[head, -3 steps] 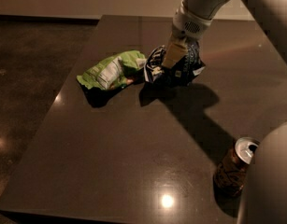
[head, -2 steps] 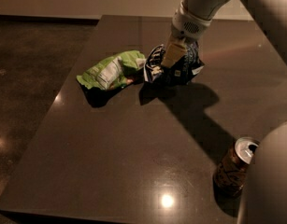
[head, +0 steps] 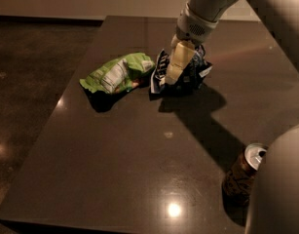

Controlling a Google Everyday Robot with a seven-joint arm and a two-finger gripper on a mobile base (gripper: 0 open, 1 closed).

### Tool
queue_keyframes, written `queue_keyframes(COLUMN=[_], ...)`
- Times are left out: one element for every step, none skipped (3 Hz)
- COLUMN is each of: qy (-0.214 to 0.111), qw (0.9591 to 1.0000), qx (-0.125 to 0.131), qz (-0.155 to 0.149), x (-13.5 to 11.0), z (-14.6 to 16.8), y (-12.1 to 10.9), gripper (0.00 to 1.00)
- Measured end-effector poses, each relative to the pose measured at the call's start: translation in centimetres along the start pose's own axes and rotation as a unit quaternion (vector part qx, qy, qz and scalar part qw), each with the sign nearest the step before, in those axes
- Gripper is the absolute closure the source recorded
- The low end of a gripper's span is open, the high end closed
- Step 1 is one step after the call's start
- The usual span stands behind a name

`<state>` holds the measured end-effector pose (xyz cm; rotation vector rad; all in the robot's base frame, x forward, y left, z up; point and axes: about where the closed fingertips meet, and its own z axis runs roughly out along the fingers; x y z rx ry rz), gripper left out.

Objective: Move blue chip bag near green rice chip bag

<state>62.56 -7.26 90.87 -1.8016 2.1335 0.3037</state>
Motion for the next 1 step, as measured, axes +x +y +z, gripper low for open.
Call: queue_keyframes(qy=[0.0], qw=[1.0], qx=[0.0], qz=[0.0], x=[0.0], z=[0.0], y=[0.0], gripper=[0.0])
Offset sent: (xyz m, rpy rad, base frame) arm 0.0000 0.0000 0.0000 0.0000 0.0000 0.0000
